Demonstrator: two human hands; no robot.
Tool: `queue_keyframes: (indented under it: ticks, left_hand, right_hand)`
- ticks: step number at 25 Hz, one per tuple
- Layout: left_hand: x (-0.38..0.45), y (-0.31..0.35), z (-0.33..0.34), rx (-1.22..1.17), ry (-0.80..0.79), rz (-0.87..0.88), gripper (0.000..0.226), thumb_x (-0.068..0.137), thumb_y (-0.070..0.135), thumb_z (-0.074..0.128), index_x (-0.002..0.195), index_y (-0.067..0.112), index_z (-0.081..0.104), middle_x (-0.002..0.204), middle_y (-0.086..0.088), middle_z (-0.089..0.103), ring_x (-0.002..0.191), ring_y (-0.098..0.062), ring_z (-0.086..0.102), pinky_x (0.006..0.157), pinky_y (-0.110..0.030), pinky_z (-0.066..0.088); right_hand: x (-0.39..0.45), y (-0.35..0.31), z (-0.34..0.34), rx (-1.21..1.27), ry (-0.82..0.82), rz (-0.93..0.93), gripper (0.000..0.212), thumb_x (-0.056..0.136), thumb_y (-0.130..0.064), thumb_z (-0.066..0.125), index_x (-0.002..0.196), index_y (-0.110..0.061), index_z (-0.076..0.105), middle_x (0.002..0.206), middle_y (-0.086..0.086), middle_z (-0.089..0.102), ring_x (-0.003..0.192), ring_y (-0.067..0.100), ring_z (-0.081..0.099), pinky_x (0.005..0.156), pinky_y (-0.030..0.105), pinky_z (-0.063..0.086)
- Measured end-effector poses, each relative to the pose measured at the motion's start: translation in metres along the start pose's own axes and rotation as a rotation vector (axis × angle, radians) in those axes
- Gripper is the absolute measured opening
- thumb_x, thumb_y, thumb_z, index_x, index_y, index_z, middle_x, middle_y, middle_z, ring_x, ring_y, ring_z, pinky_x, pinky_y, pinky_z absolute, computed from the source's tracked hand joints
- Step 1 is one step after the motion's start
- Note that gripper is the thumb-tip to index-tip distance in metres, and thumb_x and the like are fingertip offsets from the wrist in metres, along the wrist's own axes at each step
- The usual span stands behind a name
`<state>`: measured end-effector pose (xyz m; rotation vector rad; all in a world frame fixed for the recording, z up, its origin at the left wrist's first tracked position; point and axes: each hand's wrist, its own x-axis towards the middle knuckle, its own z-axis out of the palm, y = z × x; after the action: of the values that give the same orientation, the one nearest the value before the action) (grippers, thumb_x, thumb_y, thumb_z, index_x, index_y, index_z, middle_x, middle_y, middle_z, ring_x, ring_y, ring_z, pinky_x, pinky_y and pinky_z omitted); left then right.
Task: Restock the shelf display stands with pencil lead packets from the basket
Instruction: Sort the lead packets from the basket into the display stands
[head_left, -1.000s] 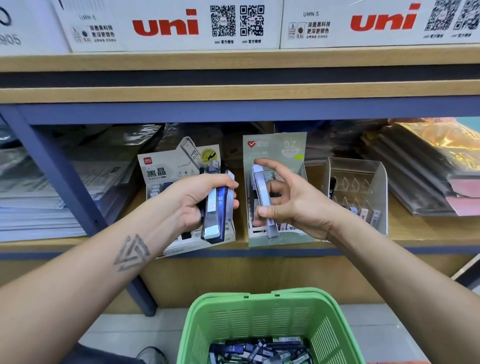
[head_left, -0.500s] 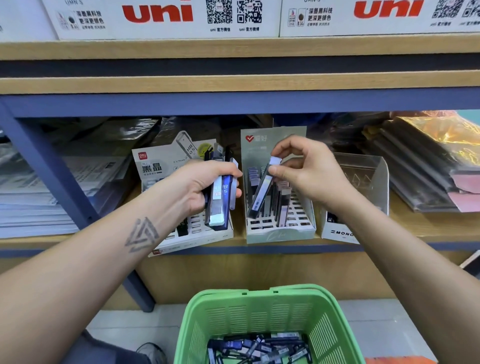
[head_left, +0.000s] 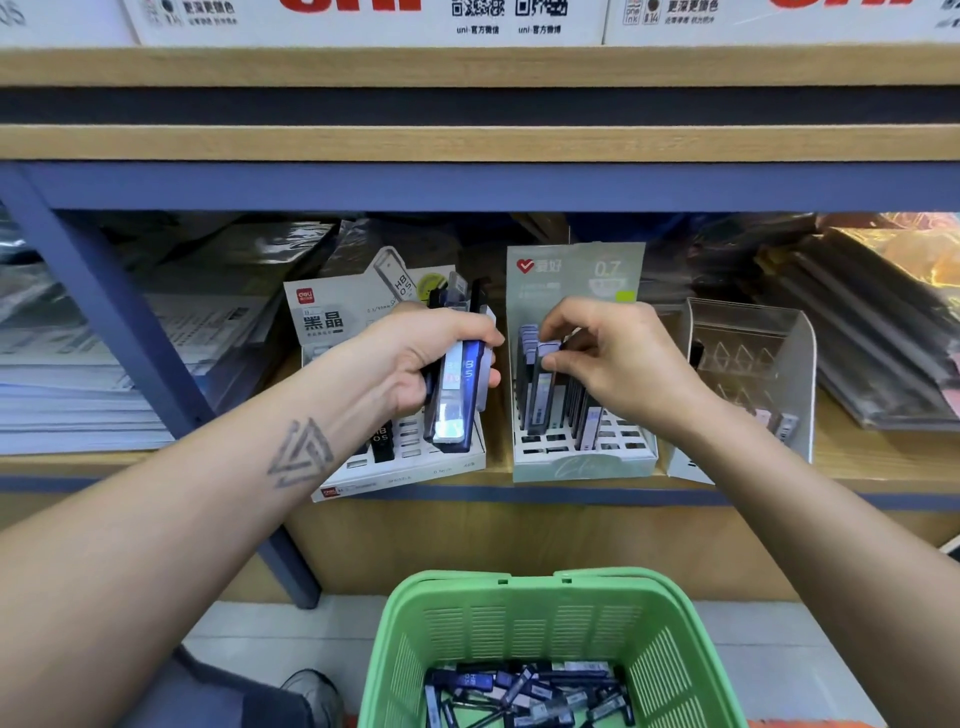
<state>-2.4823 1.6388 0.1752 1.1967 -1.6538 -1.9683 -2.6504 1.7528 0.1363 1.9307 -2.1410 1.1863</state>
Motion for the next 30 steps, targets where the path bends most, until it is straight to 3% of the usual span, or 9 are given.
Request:
queue_keyframes:
  ticks: [8,15,20,24,30]
  left_hand:
    - [-0.002,-0.001,0.0,0.013,-0.008,0.011,0.01,0.087,0.008,0.072,0.089,0.005,0.063,0.062,-0.008,0.066,0.053,-0.018,0.068,0.046,-0.03,0.057]
    - [-0.003,-0.001,0.001,0.007,-0.005,0.017,0.01,0.087,0.007,0.072,0.09,0.004,0.063,0.063,-0.008,0.066,0.052,-0.017,0.068,0.049,-0.029,0.059]
    - [-0.003,-0.001,0.002,0.003,-0.004,0.016,0.009,0.087,0.008,0.072,0.089,0.004,0.064,0.064,-0.008,0.067,0.052,-0.017,0.068,0.053,-0.03,0.059]
    - [-0.004,-0.001,0.002,0.004,-0.001,0.013,0.01,0.086,0.008,0.072,0.09,0.004,0.064,0.064,-0.008,0.067,0.052,-0.017,0.068,0.053,-0.029,0.059]
    - [-0.002,-0.003,0.002,-0.001,-0.014,0.001,0.01,0.086,0.008,0.072,0.09,0.004,0.064,0.064,-0.008,0.067,0.052,-0.018,0.068,0.05,-0.027,0.059]
  right_hand:
    - [-0.004,-0.009,0.001,0.025,-0.062,-0.063,0.015,0.083,-0.009,0.081,0.088,-0.02,0.072,0.077,-0.02,0.062,0.076,0.008,0.065,0.071,0.03,0.054]
    - [-0.005,-0.003,0.005,0.057,0.0,-0.044,0.013,0.084,-0.01,0.08,0.088,-0.019,0.072,0.079,-0.01,0.068,0.079,0.012,0.068,0.074,0.041,0.058]
    - [-0.002,-0.001,0.004,0.079,0.009,0.007,0.021,0.083,-0.011,0.082,0.084,-0.028,0.069,0.079,-0.012,0.067,0.077,0.011,0.067,0.075,0.04,0.058]
    - [-0.004,0.004,0.007,0.039,0.001,0.023,0.011,0.084,-0.013,0.08,0.086,-0.02,0.072,0.08,-0.008,0.068,0.078,0.011,0.065,0.076,0.04,0.057]
    - [0.001,0.01,0.011,-0.168,0.0,-0.15,0.013,0.089,-0.009,0.074,0.1,-0.012,0.079,0.098,0.0,0.073,0.093,0.022,0.068,0.08,0.045,0.057]
